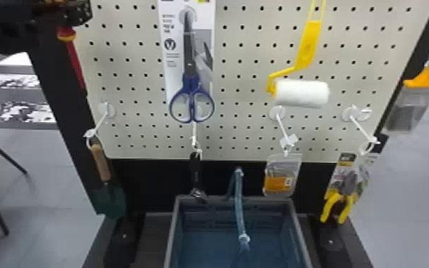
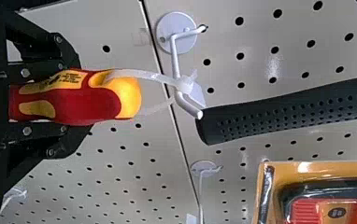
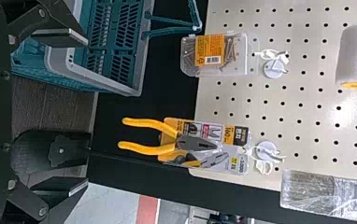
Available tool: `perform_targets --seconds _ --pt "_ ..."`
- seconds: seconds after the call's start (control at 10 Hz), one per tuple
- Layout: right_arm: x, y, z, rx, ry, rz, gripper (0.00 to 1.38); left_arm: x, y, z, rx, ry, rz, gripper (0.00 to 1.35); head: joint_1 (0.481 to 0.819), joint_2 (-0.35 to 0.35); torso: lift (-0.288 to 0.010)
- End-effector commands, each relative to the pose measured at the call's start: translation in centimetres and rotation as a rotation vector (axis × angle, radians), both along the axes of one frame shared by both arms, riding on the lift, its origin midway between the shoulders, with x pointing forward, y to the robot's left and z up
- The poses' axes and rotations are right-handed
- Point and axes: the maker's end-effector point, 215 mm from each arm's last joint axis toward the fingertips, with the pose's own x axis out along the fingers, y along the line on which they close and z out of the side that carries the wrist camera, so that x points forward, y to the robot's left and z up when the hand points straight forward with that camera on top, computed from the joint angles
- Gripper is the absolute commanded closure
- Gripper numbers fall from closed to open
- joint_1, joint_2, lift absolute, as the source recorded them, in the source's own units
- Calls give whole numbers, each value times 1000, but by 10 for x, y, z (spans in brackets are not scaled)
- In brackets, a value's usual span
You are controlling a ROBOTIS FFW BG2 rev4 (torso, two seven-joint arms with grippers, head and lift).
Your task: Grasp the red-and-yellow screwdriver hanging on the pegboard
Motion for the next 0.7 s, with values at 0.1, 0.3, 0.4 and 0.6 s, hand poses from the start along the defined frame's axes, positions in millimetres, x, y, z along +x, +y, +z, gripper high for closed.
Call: perform_targets --seconds 0.1,0.3,0.4,0.6 --pt "-1 0 -1 1 3 -1 234 0 1 -4 5 5 5 1134 549 0 -100" --pt "-1 0 -1 2 3 -1 234 0 1 0 8 -9 7 1184 549 0 -100" --pt "-1 0 -1 2 3 -1 234 0 1 0 10 -13 9 1211 549 0 -100" --pt "-1 0 -1 2 3 -1 234 -2 0 5 18 -27 13 1220 549 0 -100"
